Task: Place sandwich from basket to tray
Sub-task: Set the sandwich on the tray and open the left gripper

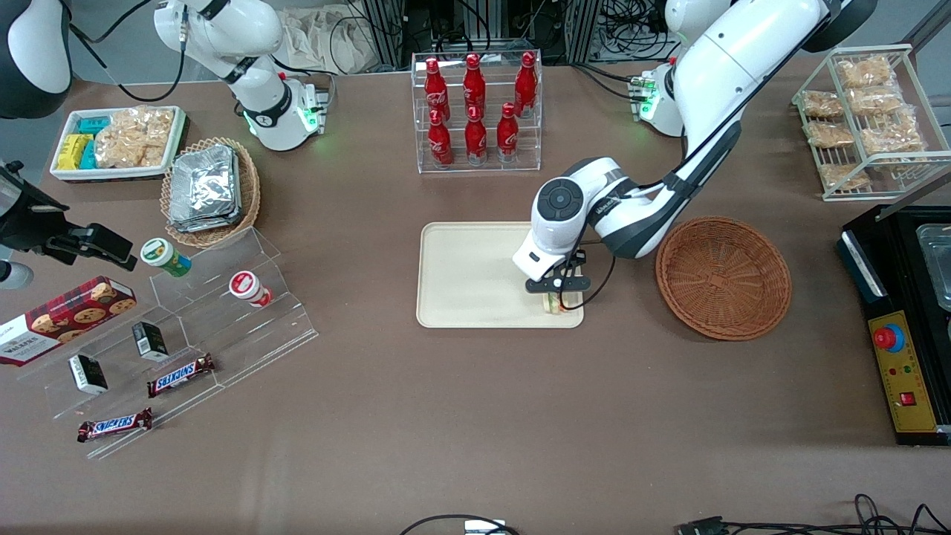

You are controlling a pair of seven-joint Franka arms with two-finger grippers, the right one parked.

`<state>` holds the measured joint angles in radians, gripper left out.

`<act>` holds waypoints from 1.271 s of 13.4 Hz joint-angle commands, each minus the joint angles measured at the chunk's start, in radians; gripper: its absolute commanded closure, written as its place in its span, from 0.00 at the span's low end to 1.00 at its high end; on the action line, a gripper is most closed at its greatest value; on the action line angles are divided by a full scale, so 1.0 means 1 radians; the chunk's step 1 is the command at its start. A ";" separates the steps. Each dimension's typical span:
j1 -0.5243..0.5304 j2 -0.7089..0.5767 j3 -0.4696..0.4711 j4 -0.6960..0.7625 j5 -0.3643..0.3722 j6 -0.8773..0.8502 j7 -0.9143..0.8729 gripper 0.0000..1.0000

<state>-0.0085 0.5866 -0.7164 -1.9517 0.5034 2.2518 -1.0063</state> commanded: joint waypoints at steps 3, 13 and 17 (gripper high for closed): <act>0.004 0.001 -0.002 0.000 0.018 0.015 -0.008 0.00; 0.010 -0.031 -0.005 0.042 -0.003 -0.040 -0.014 0.00; 0.015 -0.117 -0.003 0.193 -0.165 -0.245 0.020 0.00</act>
<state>0.0030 0.5465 -0.7179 -1.8223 0.4272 2.1027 -1.0088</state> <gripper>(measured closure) 0.000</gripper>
